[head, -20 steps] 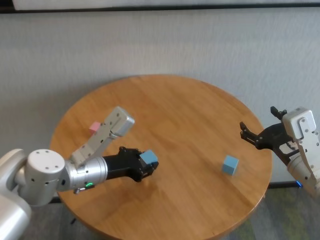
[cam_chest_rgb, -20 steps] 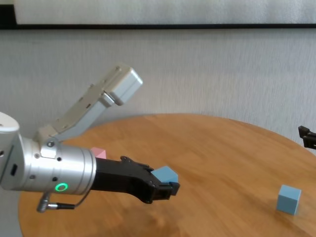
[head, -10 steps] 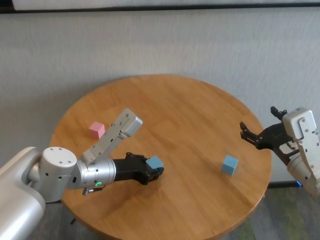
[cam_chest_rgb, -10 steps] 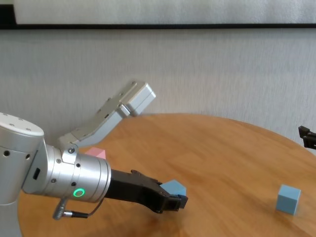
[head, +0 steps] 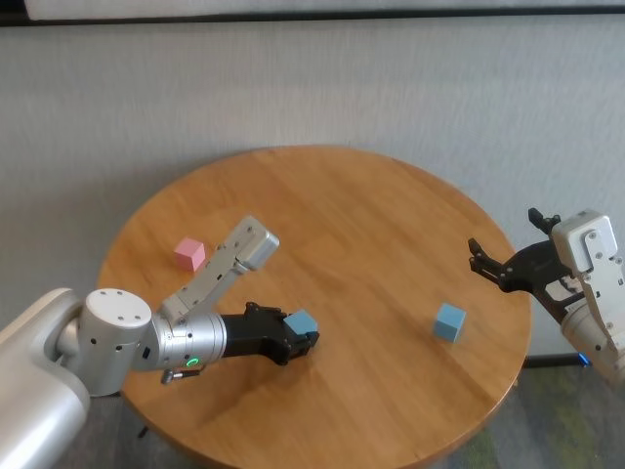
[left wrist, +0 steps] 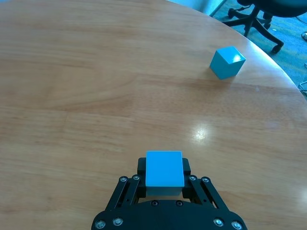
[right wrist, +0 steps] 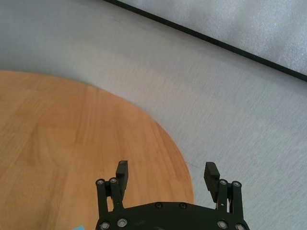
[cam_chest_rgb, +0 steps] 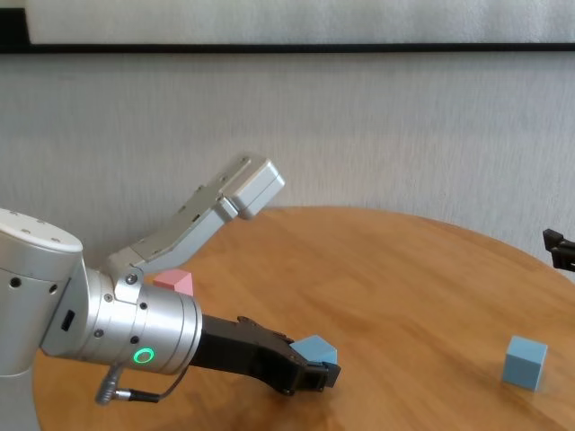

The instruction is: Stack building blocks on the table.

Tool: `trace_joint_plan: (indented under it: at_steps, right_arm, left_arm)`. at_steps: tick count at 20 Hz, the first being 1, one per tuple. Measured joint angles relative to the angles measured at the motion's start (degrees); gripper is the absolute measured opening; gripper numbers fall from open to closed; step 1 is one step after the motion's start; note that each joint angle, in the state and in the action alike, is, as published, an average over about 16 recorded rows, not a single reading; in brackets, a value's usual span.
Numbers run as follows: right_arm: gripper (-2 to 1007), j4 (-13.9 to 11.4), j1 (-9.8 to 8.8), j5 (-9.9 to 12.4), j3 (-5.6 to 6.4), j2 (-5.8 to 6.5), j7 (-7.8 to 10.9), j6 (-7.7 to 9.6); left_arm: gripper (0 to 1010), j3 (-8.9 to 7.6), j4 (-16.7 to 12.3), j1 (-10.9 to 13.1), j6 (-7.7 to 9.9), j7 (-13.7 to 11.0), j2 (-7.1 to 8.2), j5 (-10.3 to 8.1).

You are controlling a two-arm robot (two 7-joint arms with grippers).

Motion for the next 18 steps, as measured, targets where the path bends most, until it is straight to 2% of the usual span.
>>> trace_joint_plan:
  at_steps: [4,9,18]
  right_arm:
    - [1001,0.0,0.0,0.0,0.0,0.0,0.0,0.0]
    - [1001,0.0,0.0,0.0,0.0,0.0,0.0,0.0]
    - [1001,0.0,0.0,0.0,0.0,0.0,0.0,0.0]
  left_arm:
    - [411,-0.01,-0.09,0.05,0.02,0.03,0.05,0.01]
    - [473,-0.13,-0.18,0.14,0.02,0.12,0.06,0.0]
    - [702,-0.45,-0.71,0.48,-0.33,-0.19,0.24,-0.32]
